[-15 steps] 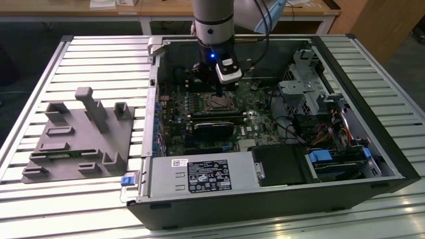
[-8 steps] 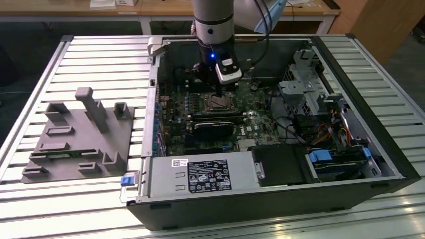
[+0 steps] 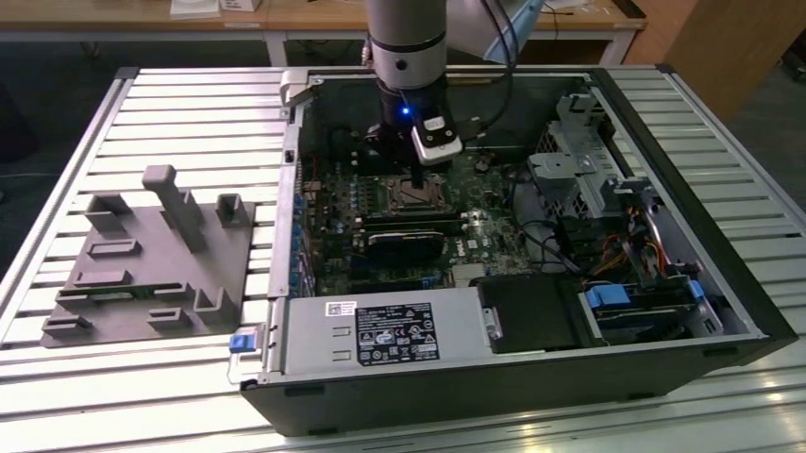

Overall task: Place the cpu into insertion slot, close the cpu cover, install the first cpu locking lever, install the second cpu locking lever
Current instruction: 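Install the second cpu locking lever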

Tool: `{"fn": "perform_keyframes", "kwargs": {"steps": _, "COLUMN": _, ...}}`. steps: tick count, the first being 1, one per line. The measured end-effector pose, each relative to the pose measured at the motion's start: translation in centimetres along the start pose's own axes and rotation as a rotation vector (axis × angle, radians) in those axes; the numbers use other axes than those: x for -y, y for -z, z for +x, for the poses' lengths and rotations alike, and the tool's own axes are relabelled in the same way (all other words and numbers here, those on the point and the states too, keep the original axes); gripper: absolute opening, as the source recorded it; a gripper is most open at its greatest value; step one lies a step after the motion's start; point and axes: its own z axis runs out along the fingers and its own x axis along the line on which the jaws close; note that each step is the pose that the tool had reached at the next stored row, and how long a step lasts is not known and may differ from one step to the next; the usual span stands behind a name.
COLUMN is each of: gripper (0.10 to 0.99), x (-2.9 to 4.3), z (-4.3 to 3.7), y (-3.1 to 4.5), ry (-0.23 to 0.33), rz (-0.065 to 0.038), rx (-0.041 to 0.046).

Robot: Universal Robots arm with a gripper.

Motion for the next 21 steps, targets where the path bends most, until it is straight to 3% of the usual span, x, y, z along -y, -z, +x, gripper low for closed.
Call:
{"fn": "perform_keyframes", "kwargs": {"steps": 14, "gripper": 0.106, "x": 1.71, "z": -1.63, "y": -0.07, "ry": 0.000, "rz": 0.000, "rx": -0.0007}}
{"fn": "perform_keyframes", "kwargs": {"steps": 21, "gripper": 0.106, "x": 2.41, "z": -1.83, "y": -0.09, "ry": 0.003, "rz": 0.000, "rx": -0.0009}}
